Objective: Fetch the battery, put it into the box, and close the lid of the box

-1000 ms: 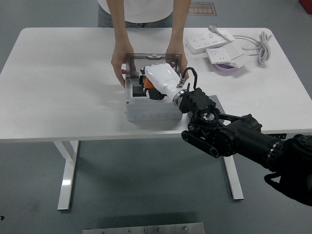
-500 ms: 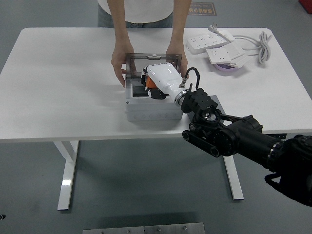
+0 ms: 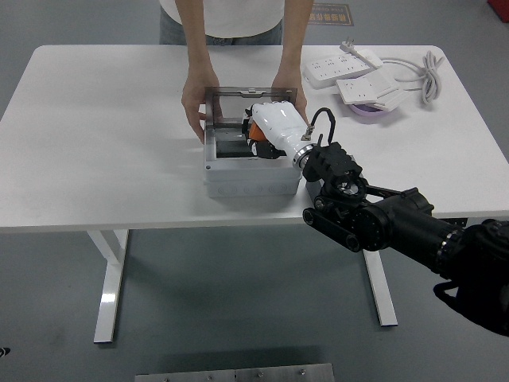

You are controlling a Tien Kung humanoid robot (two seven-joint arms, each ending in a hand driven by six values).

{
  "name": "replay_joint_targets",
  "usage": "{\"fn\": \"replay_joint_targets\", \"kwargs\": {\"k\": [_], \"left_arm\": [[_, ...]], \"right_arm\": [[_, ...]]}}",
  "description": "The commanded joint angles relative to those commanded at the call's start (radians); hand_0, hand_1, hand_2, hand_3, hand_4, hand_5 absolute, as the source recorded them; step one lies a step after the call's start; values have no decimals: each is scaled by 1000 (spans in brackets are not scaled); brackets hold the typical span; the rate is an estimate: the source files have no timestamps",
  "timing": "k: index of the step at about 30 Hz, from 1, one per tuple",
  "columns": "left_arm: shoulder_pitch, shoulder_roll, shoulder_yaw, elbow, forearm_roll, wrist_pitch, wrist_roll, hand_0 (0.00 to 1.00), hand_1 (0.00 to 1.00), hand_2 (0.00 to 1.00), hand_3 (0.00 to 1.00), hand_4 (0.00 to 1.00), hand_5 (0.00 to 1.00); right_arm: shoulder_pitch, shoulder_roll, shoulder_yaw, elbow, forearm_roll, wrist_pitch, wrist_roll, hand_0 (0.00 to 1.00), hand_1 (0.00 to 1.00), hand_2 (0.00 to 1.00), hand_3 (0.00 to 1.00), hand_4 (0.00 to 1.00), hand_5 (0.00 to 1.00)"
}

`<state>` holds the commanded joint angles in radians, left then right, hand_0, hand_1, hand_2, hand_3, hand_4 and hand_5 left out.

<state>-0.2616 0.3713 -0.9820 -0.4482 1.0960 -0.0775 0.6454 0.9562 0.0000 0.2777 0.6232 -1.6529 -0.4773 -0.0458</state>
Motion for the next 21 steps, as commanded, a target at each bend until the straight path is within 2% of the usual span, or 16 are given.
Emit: {"fn": "replay_joint_targets", "kwargs": {"k": [10, 21], "left_arm": [[0, -3, 7, 0, -6, -3, 0, 858, 922, 865, 875, 909, 922], [-1, -6, 7, 0, -4, -4, 0, 858, 921, 865, 875, 909, 919]], "right_arm": [[12, 0, 26, -35, 52, -23, 5, 206, 250, 316, 418, 203, 14], [14, 0, 23, -34, 74, -37, 6, 207, 250, 317, 422, 218, 20]]}}
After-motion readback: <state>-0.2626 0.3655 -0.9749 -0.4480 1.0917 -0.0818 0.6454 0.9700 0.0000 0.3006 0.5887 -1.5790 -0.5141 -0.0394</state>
